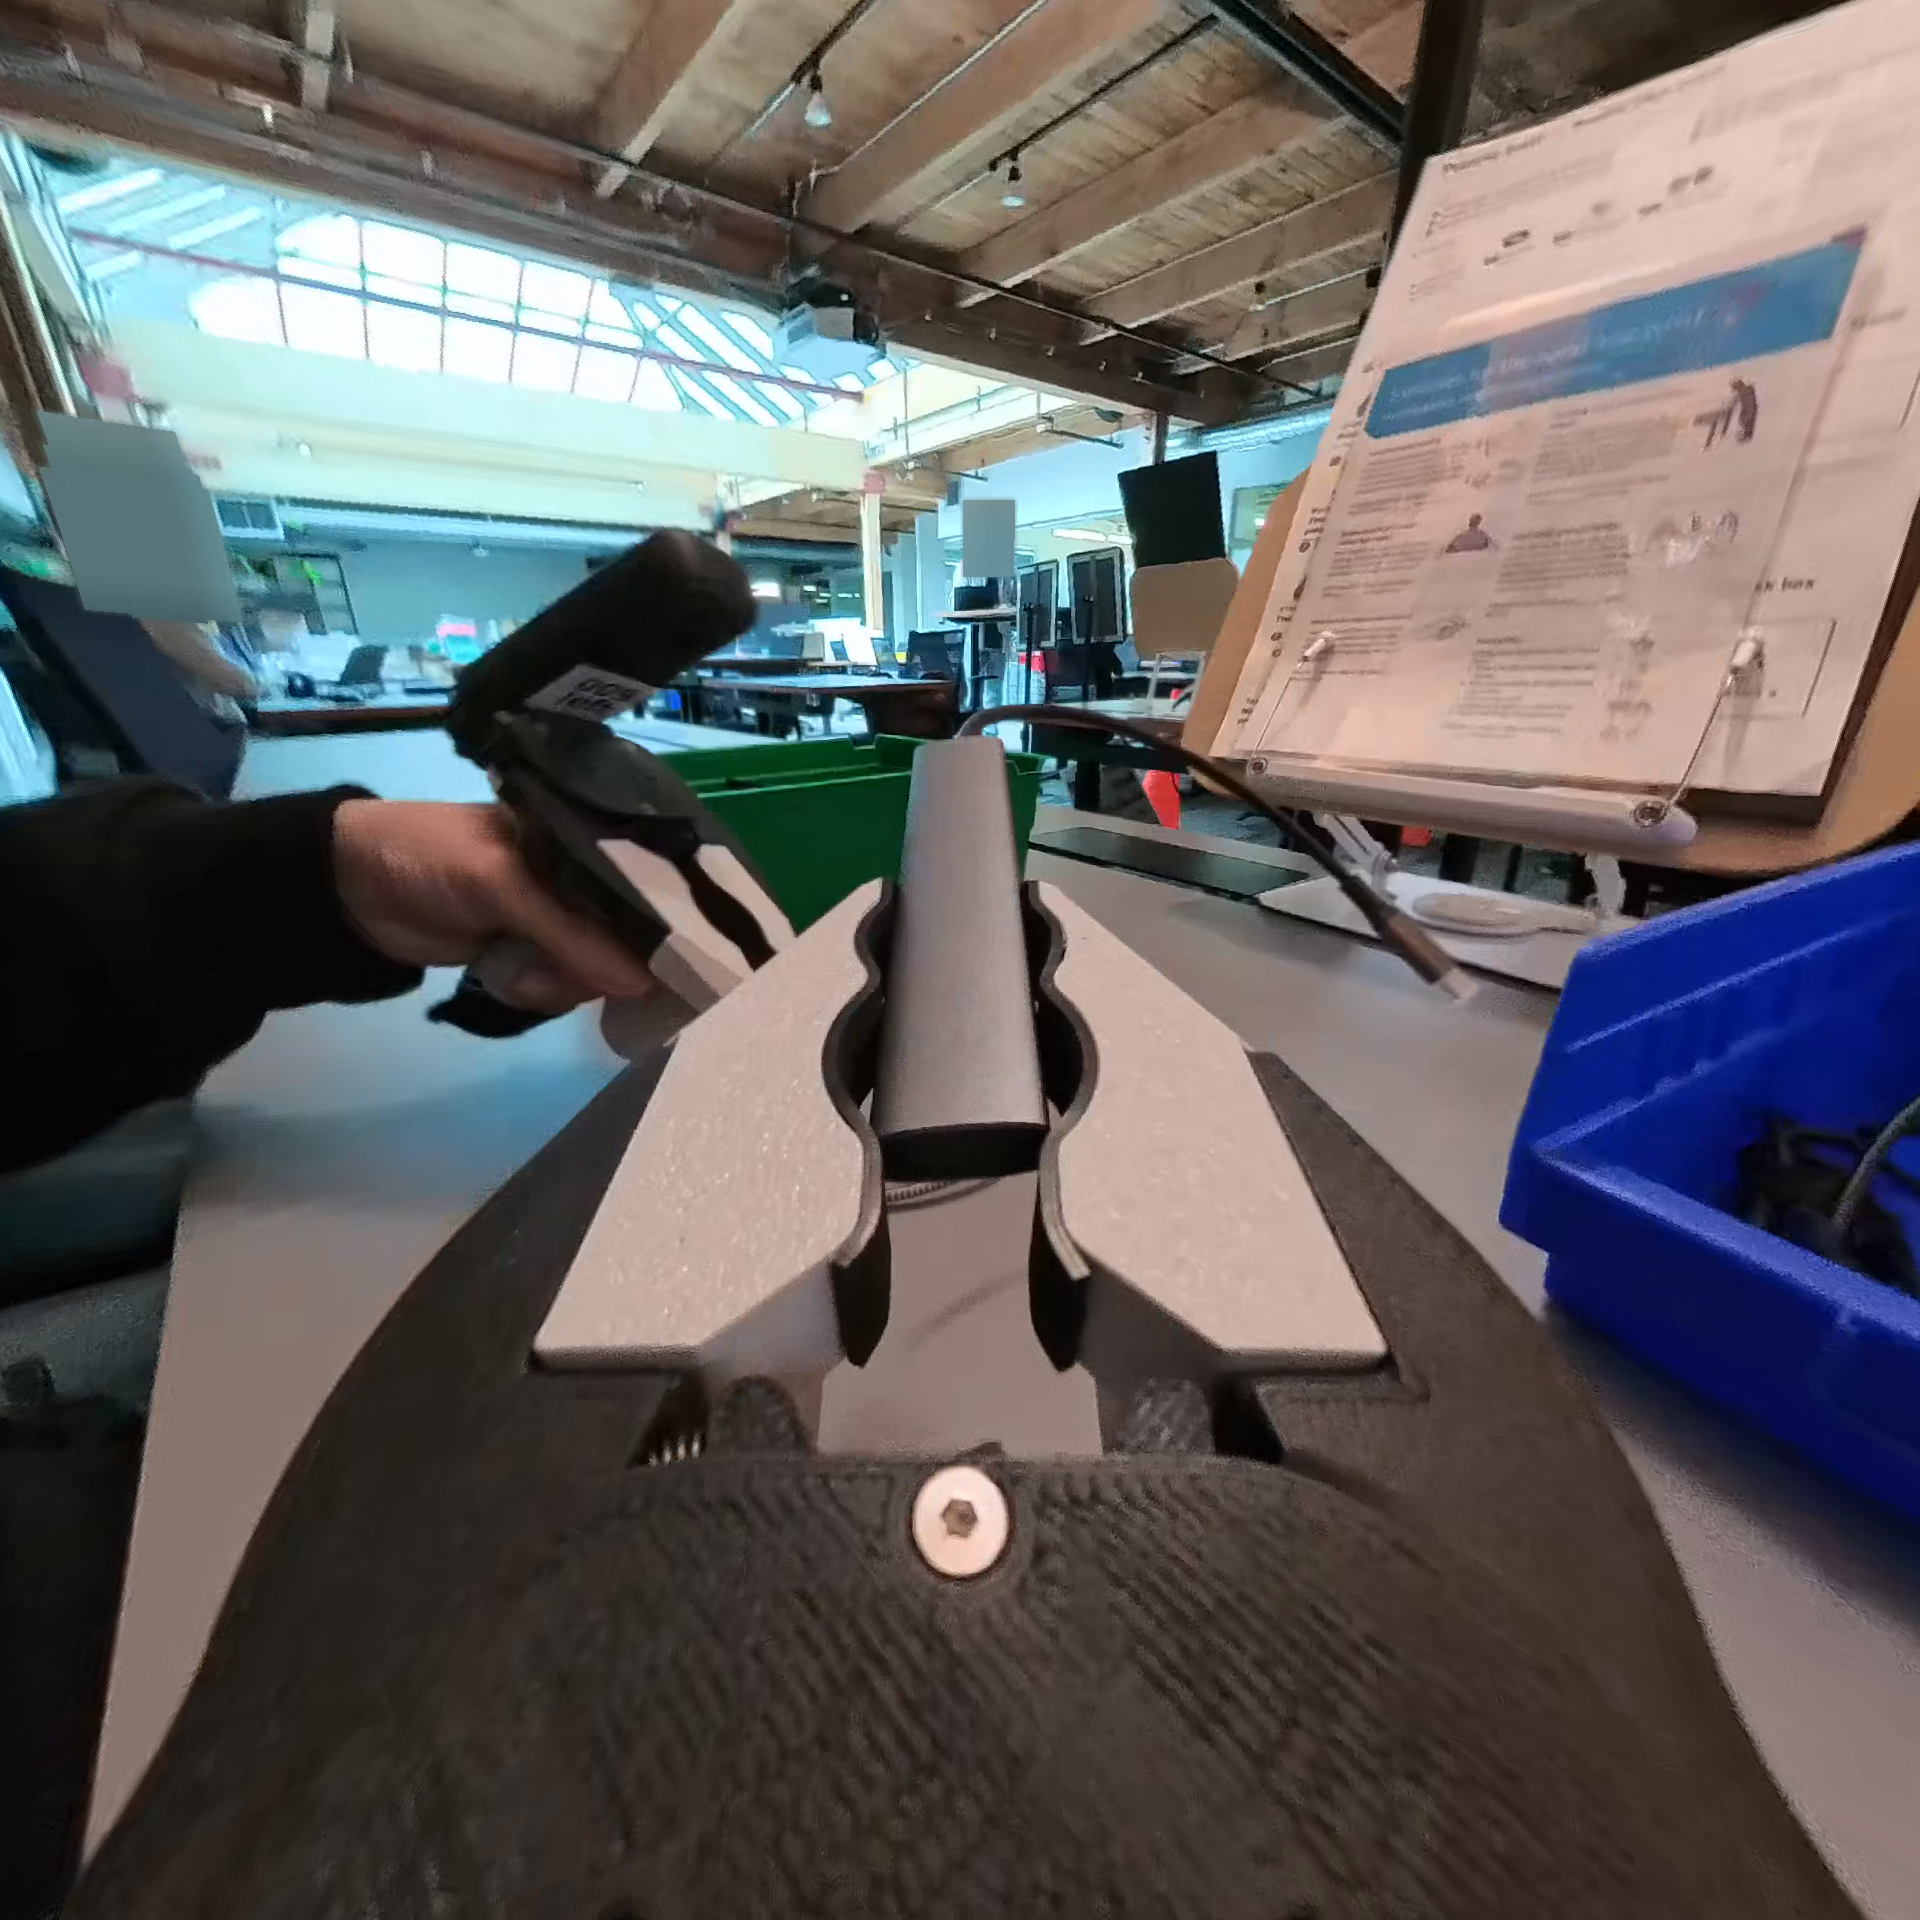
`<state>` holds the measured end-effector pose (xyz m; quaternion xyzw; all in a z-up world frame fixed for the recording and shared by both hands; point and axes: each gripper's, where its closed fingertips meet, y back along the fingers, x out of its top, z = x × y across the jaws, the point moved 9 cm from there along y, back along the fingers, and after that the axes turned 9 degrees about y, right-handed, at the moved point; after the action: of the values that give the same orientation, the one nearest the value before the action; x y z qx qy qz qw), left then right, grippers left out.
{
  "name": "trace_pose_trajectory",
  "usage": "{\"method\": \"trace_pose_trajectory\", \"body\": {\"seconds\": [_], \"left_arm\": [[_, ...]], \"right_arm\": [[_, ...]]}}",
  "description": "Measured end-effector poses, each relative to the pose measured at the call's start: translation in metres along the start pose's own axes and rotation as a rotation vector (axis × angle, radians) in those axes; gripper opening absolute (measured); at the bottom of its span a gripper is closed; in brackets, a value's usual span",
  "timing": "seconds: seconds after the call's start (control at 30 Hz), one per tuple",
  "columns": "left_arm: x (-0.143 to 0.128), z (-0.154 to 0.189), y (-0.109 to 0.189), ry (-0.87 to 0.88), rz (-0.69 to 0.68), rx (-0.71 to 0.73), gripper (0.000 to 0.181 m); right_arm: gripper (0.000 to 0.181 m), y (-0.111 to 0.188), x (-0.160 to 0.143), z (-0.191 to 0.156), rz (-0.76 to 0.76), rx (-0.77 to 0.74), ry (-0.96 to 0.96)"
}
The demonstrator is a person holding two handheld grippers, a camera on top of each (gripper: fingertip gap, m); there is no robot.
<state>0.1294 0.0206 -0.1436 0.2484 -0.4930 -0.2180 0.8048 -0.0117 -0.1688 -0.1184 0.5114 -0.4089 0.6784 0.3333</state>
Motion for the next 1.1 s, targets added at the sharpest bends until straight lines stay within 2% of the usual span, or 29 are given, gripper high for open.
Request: {"method": "trace_pose_trajectory", "body": {"seconds": [0.07, 0.13, 0.2, 0.27, 0.3, 0.33, 0.4, 0.47, 0.53, 0.63, 0.8, 1.1], "left_arm": [[0.007, 0.006, 0.004, -0.168, 0.065, 0.140, 0.031], [0.019, 0.024, 0.010, -0.225, 0.231, 0.124, 0.035], [0.031, 0.046, 0.017, -0.117, 0.423, -0.097, 0.042], [0.040, 0.056, 0.017, 0.104, 0.512, -0.316, 0.046], [0.041, 0.056, 0.011, 0.194, 0.471, -0.355, 0.049], [0.040, 0.056, 0.002, 0.246, 0.409, -0.381, 0.060], [0.038, 0.058, -0.012, 0.343, 0.351, -0.464, 0.042], [0.042, 0.061, -0.013, 0.437, 0.429, -0.602, 0.017], [0.043, 0.057, -0.017, 0.532, 0.458, -0.655, 0.011], [0.042, 0.054, -0.020, 0.631, 0.414, -0.746, 0.007], [0.040, 0.055, -0.021, 0.739, 0.383, -0.775, 0.007], [0.044, 0.049, -0.014, 0.743, 0.352, -0.744, 0.007]], "right_arm": [[0.022, 0.000, 0.000, 0.002, 0.004, -0.015, -0.016], [0.021, -0.001, 0.000, 0.000, 0.007, -0.002, -0.002], [0.021, -0.003, 0.000, -0.003, 0.002, -0.008, 0.019], [0.021, -0.005, 0.000, -0.008, 0.012, 0.005, 0.038], [0.021, -0.005, 0.001, -0.010, 0.015, 0.009, 0.046], [0.021, -0.006, 0.001, -0.012, 0.016, 0.008, 0.058], [0.021, -0.007, 0.001, -0.016, 0.005, 0.016, 0.089], [0.022, -0.009, 0.001, -0.020, -0.007, 0.029, 0.122], [0.022, -0.009, 0.000, -0.021, -0.011, 0.013, 0.143], [0.022, -0.007, 0.000, -0.021, -0.028, 0.023, 0.179], [0.022, -0.005, 0.003, -0.022, 0.010, 0.011, 0.215], [0.021, -0.007, 0.004, -0.025, 0.008, -0.006, 0.281]]}}
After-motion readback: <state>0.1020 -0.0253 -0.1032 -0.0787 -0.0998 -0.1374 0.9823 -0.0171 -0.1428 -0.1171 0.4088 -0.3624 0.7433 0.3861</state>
